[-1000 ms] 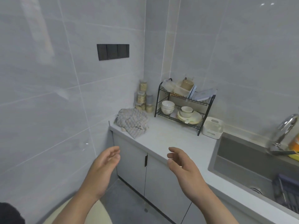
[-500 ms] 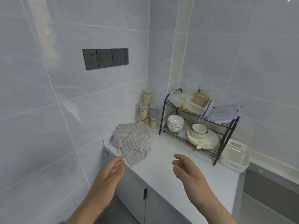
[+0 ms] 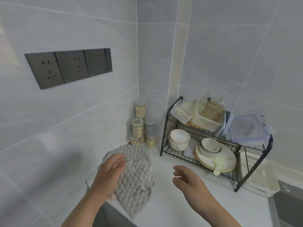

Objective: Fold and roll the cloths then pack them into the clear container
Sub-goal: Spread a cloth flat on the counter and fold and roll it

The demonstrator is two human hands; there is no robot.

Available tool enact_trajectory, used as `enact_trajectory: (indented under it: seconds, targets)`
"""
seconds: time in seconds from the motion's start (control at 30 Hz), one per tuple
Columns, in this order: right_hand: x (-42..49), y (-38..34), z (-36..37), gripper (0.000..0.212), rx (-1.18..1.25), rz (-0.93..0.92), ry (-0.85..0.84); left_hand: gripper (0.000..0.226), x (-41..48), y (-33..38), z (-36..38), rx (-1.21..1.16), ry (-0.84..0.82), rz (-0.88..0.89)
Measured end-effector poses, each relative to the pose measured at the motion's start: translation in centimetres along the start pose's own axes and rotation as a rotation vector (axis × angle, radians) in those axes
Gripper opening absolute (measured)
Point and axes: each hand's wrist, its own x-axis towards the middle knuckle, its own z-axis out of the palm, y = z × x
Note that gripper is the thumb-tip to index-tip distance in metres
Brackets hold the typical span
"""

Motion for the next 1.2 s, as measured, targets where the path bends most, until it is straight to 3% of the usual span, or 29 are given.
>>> enact_trajectory:
  seconds: [0.27,0.5,0.63,0.83,0.97,1.07,1.2]
  targets:
    - [11.4,-0.1,5.9,0.027,0.051,0.244,0.076,0.027,16.2,-4.4,-1.7,0.160,-0.215,-0.057]
    - [18.7,3.1,8.8,0.036,0.024,0.428,0.095,0.047,25.1,-9.2,1.1,0.419,-0.463,-0.081]
    - [21.4,6.4,10.0,0.035,-0.108,0.445,0.085,0.038,27.8,-10.7,4.9,0.523,-0.561,0.080]
    - [24.6,11.3,12.5,0.023,-0.112,0.355,0.099,0.052,31.7,-15.4,10.9,1.000,-0.888,0.430]
    - [25.9,13.5,13.1,0.003,-0.072,0.230,0.120,0.045,33.4,-17.0,12.1,1.215,-0.847,0.498]
    - [26.1,14.4,13.2,0.004,-0.077,0.156,0.136,0.028,33.3,-16.7,11.8,1.211,-0.715,0.639]
    - [25.6,14.7,13.6,0.011,-0.038,0.070,0.170,0.021,32.2,-15.5,10.5,1.143,-0.573,0.762]
